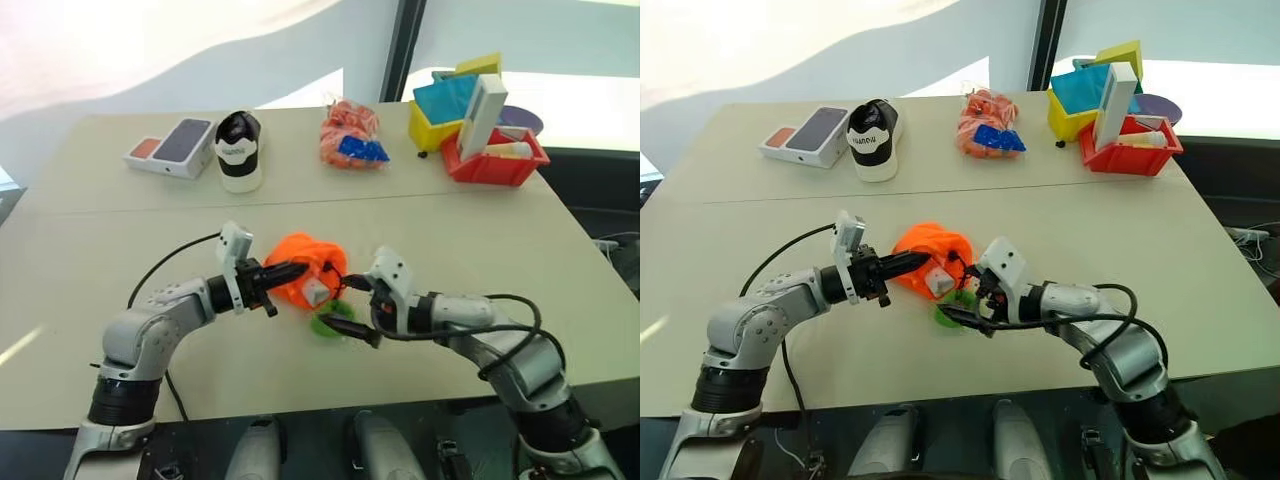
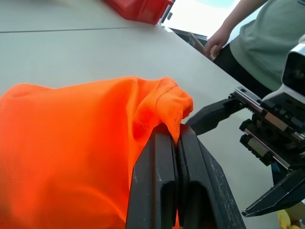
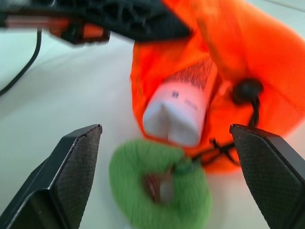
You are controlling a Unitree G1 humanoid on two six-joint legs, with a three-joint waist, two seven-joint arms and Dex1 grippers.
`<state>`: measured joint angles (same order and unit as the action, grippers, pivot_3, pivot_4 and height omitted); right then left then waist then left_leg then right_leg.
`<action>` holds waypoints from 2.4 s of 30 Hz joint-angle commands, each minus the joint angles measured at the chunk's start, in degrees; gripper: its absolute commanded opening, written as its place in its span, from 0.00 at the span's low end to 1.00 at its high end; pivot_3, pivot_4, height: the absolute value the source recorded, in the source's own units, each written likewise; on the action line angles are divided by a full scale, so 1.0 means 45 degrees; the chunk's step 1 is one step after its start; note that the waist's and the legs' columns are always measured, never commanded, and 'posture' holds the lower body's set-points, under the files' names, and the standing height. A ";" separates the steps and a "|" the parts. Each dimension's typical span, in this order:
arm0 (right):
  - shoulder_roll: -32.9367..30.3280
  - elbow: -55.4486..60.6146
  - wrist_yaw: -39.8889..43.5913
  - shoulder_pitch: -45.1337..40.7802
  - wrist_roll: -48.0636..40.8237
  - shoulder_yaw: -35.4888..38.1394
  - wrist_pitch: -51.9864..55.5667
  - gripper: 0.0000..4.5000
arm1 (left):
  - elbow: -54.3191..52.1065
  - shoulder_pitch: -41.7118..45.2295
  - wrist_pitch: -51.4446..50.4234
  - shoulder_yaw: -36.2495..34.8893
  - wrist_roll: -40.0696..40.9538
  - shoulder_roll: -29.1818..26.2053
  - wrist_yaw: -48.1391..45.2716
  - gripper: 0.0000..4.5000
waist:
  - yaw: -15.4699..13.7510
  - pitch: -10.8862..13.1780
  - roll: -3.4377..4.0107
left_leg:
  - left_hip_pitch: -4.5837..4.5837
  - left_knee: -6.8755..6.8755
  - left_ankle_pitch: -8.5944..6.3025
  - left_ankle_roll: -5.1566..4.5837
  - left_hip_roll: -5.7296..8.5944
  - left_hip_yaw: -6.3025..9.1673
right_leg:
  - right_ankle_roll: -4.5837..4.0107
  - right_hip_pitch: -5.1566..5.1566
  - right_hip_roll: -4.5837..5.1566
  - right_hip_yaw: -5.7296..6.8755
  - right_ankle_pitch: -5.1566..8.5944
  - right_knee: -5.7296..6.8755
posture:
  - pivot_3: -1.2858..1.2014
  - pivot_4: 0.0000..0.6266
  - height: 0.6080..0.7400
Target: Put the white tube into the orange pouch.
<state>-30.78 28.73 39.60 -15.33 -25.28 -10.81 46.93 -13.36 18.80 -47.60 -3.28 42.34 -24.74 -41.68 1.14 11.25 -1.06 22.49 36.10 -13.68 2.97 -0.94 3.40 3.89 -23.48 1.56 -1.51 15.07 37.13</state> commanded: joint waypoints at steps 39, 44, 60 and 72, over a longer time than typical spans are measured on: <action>-0.2914 -0.0314 0.2221 0.3419 -0.1552 0.5690 -0.2144 0.00 | -0.0384 -0.1103 0.1863 0.2029 -0.2138 -0.2951 -0.2856 0.99 | -0.0087 0.0003 -0.0005 | 0.0004 0.0009 0.0000 0.0001 0.0001 -0.0011 | 0.0013 0.0006 0.0010 -0.0010 0.0027 -0.0027 | 0.52 0.24 1.00; -0.3051 -0.0617 0.2354 0.3382 -0.1765 0.6164 -0.2228 0.00 | -0.0115 -0.0659 0.2290 0.1275 -0.1977 -0.3031 -0.3033 0.99 | -0.0111 0.0005 -0.0007 | 0.0010 0.0005 -0.0001 0.0001 0.0002 -0.0012 | 0.0014 0.0006 0.0015 -0.0009 0.0026 -0.0034 | 0.52 0.24 1.00; -0.2619 -0.0709 0.1554 0.2489 -0.2638 0.6814 -0.1997 0.00 | 0.2282 0.4272 0.3640 0.3835 -0.3533 -0.0357 -0.3829 0.99 | -0.0125 0.0009 -0.0016 | 0.0011 0.0009 0.0000 0.0000 0.0006 -0.0013 | 0.0032 0.0011 0.0000 -0.0007 -0.0014 -0.0027 | 0.52 0.24 1.00; -0.2738 0.0113 0.1396 0.2636 -0.2582 0.6326 -0.2157 0.00 | 0.8912 0.7903 0.5367 0.5565 -0.5454 0.2358 -0.6894 0.99 | -0.0045 0.0010 -0.0016 | 0.0007 0.0002 -0.0006 -0.0011 0.0011 -0.0003 | 0.0075 0.0005 -0.0013 -0.0001 0.0000 -0.0010 | 0.52 0.24 1.00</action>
<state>-42.48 26.33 45.81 -3.22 -36.54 17.72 38.44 24.72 52.60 -25.23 21.64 18.57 -14.76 -70.38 0.94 11.29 -1.14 22.53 36.12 -13.71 2.91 -0.89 3.39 4.23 -23.46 1.50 -1.51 15.07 37.08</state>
